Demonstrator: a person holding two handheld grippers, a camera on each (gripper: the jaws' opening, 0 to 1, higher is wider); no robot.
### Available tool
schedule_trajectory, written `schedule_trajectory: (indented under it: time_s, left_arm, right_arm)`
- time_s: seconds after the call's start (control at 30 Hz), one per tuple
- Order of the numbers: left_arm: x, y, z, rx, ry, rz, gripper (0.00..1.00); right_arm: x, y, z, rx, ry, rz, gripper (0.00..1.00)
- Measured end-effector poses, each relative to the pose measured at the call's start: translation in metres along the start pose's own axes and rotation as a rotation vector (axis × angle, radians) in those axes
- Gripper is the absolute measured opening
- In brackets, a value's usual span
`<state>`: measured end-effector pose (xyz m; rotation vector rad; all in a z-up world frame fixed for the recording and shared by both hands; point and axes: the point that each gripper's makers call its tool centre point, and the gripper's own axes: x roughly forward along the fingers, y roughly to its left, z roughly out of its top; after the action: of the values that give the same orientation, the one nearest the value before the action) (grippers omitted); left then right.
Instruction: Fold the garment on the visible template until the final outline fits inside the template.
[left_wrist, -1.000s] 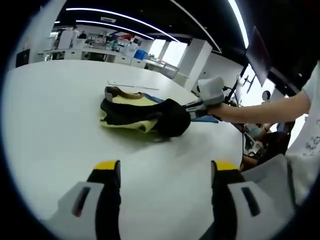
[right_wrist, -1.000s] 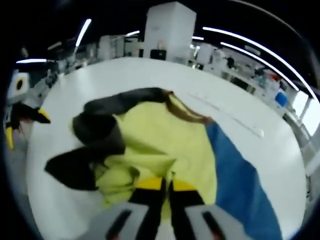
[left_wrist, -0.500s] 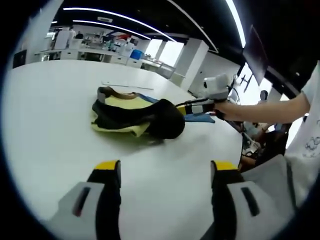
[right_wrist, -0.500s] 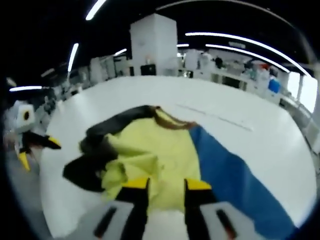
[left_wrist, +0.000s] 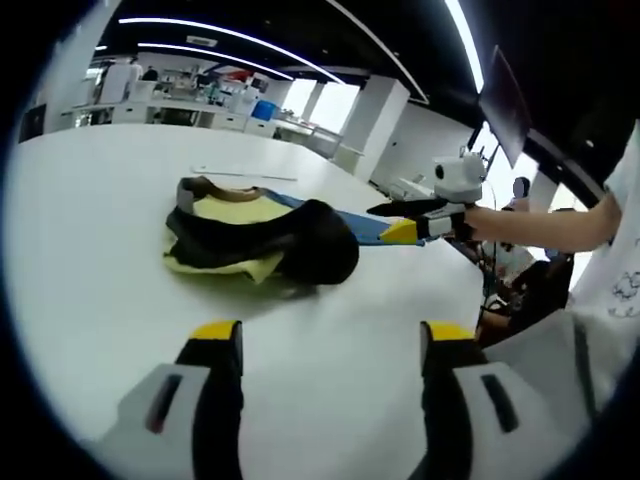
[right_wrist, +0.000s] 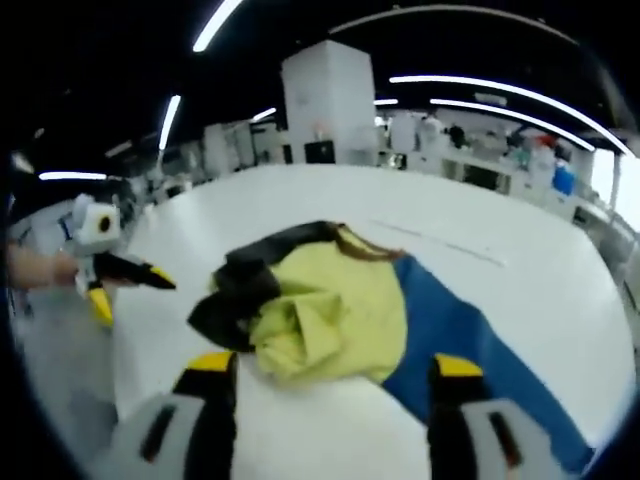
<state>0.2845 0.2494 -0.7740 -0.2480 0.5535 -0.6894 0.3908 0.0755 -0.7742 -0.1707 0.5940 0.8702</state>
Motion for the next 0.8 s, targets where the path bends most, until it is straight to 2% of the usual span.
schedule_trajectory:
  time_s: [0.17, 0.47, 0.57, 0.63, 0.7, 0.8]
  left_arm:
    - [0.007, -0.003, 0.003, 0.029, 0.011, -0.014, 0.69]
    - [0.021, -0.012, 0.011, 0.061, 0.004, -0.033, 0.67]
    - [0.026, -0.012, 0.014, 0.157, 0.001, -0.008, 0.58]
    - [0.031, -0.019, 0.015, 0.158, -0.003, -0.020, 0.53]
    - [0.037, -0.020, 0.015, 0.166, -0.004, -0.023, 0.53]
    - [0.044, -0.021, 0.016, 0.197, -0.010, -0.016, 0.47]
  right_arm:
    - [-0.017, 0.004, -0.004, 0.023, -0.019, 0.002, 0.99]
    - [-0.039, 0.003, -0.018, 0.009, -0.004, -0.013, 0.99]
    - [-0.044, 0.012, -0.022, 0.006, 0.007, -0.005, 0.99]
    - [-0.047, 0.014, -0.025, -0.021, 0.019, -0.008, 0.99]
    - [-0.049, 0.015, -0.028, -0.029, 0.025, -0.008, 0.99]
    - [-0.053, 0.019, -0.032, -0.039, 0.031, -0.012, 0.99]
